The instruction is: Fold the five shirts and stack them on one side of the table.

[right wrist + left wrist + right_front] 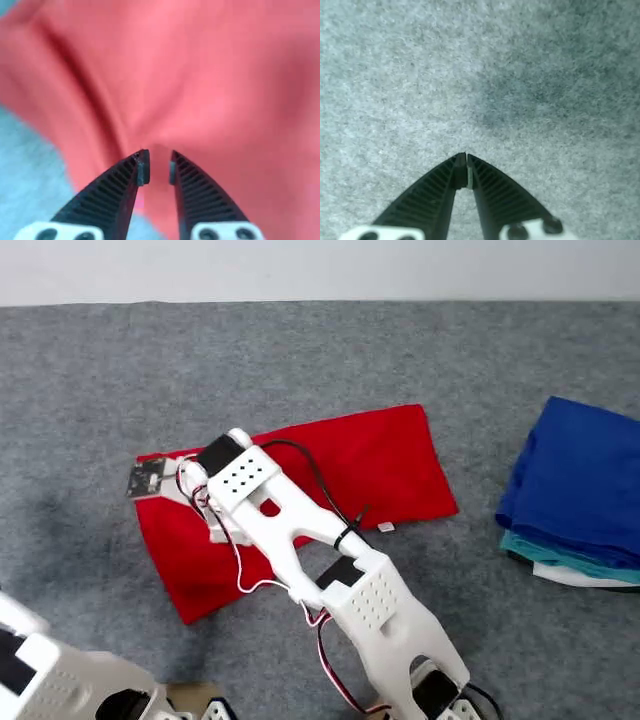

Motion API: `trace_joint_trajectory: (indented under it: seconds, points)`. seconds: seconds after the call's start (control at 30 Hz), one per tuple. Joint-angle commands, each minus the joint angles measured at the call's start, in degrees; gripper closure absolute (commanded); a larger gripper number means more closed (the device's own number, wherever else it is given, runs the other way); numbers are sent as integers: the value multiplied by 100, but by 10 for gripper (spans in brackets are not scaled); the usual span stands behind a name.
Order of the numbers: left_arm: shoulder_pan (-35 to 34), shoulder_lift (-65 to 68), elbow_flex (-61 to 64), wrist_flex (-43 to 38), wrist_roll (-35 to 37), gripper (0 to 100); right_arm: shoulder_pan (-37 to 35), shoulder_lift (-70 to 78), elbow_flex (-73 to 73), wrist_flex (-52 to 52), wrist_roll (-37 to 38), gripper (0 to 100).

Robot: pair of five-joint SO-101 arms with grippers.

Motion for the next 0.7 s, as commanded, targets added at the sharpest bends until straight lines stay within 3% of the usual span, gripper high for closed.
trace_joint_trajectory:
  seconds: [0.0, 0.13, 0.67]
  points:
    - [18, -35, -31, -62, -44, 994, -295, -655, -290, 716, -290, 882]
    - [18, -35, -31, -62, -44, 994, -470, -769, -229, 971, -642, 884]
    - [79, -35, -13, -62, -44, 994, -866, -541, 325, 804, -844, 883]
